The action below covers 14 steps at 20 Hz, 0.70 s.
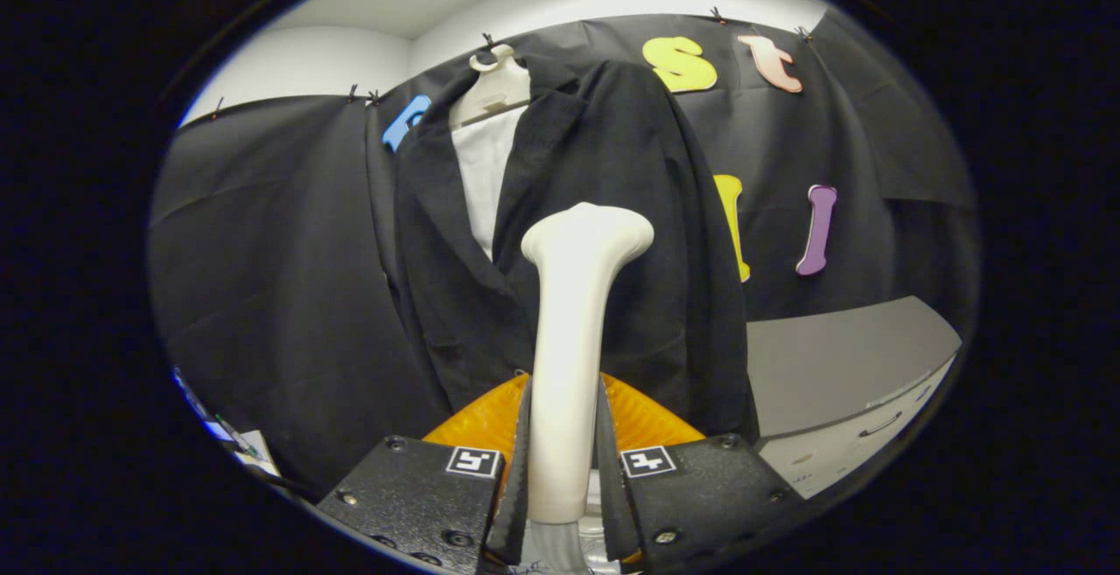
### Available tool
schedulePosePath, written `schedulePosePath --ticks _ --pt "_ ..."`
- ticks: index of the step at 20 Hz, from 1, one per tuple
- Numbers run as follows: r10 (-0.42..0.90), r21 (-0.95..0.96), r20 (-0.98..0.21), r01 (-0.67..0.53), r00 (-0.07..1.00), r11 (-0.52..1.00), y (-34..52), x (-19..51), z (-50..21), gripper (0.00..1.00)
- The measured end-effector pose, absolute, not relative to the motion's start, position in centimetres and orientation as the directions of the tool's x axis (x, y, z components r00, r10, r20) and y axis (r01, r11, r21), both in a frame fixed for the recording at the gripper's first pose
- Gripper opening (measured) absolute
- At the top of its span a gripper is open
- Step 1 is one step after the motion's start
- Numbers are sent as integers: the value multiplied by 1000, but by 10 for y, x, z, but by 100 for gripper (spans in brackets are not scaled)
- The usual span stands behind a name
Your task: Iron the clothes twice with a garment steamer, once on the left side and once on the right side.
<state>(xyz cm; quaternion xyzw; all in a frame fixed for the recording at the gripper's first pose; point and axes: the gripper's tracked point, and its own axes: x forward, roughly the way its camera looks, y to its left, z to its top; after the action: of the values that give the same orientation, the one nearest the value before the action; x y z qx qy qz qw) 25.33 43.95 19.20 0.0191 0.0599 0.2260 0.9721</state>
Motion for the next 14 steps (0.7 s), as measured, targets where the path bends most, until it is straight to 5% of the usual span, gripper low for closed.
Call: schedulePosePath --ticks 14 --pt "418 34 -268 -425 868 905 436 243 70 37"
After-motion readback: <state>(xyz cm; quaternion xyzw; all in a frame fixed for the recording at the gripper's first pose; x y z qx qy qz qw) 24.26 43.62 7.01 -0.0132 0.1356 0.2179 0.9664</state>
